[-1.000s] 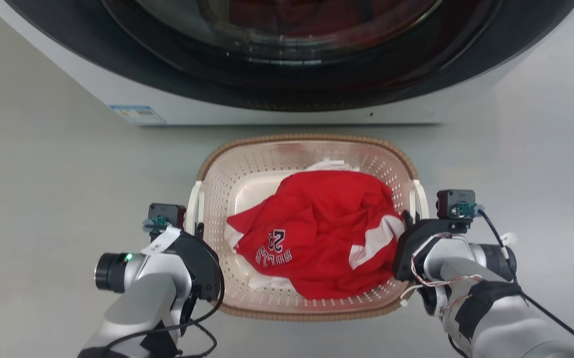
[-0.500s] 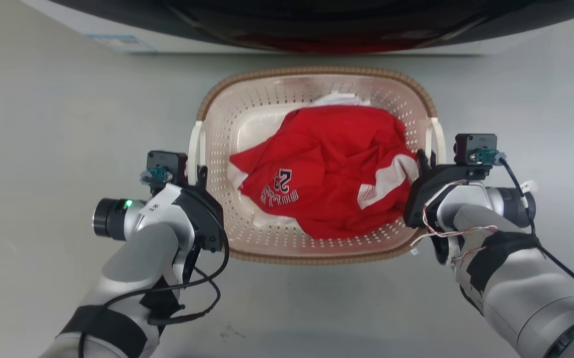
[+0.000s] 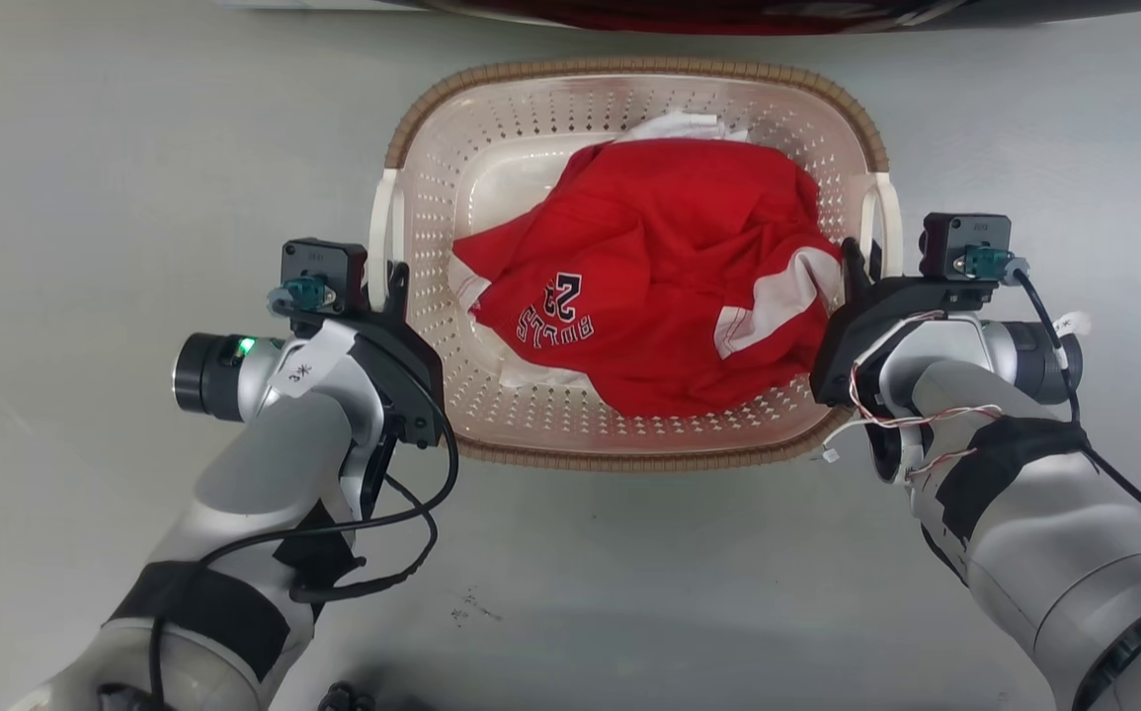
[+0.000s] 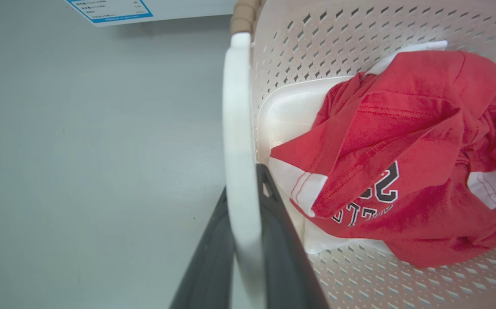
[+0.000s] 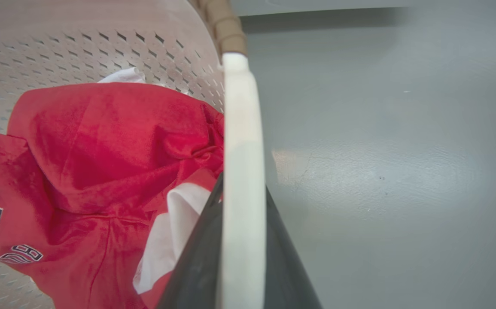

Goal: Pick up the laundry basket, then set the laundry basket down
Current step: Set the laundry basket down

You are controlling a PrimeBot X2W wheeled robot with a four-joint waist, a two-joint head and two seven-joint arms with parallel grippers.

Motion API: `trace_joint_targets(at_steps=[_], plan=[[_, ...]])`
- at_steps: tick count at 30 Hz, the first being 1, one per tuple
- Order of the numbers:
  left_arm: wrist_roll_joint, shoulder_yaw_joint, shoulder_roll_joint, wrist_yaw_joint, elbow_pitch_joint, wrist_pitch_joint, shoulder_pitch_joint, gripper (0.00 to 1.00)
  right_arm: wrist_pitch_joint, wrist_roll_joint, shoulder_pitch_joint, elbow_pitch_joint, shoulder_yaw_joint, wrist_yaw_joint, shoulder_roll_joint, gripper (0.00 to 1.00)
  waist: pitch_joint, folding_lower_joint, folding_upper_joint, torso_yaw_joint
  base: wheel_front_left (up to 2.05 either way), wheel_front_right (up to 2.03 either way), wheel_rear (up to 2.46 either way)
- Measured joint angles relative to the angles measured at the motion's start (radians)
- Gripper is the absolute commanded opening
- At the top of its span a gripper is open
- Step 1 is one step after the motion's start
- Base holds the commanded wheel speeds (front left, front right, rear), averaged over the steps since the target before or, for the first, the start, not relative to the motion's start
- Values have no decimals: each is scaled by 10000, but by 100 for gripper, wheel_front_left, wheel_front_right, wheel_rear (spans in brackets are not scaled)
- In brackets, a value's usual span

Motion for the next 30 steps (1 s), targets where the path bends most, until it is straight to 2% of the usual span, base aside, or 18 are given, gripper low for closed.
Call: trace_joint_targets(at_steps=[14, 20, 21, 22, 23, 24, 26, 27, 28, 30], plan=[[23, -17, -44, -4, 111, -174, -323, 0, -184, -100, -297, 188, -8, 88, 8, 0, 305, -1, -1, 1, 0, 0, 0], [8, -21, -46, 0, 130, -215, -323, 0, -274, -121, -298, 226, -2, 150, 10, 9, 341, -2, -2, 14, 0, 0, 0], [6, -21, -46, 2, 128, -217, -323, 5, -295, -144, -299, 236, 0, 161, 10, 13, 344, -2, -2, 17, 0, 0, 0], [-2, -21, -46, 4, 128, -217, -324, 28, -307, -165, -299, 242, 0, 163, 10, 16, 345, -1, -2, 19, 0, 0, 0], [-12, -33, -48, 6, 128, -217, -324, 28, -309, -186, -301, 249, 0, 163, 10, 16, 344, -2, -2, 21, 0, 0, 0], [-13, -46, -52, 6, 128, -219, -322, 37, -309, -188, -308, 251, 8, 165, 12, 19, 341, -2, -2, 24, 0, 0, 0], [-48, -58, -98, 13, 127, -249, -322, 44, -309, -188, -309, 265, 13, 180, 38, 28, 334, -2, -2, 31, 0, 0, 0], [-71, -59, -119, 17, 127, -259, -322, 63, -309, -188, -309, 276, 13, 196, 54, 37, 319, -2, -2, 37, 0, 0, 0], [-75, -61, -128, 17, 127, -263, -322, 100, -311, -188, -309, 278, 13, 209, 67, 74, 310, -2, -2, 40, 0, 0, 0], [-82, -61, -125, 52, 130, -311, -322, 100, -311, -188, -312, 280, 13, 221, 113, 100, 291, -2, -2, 45, 0, 0, 0]])
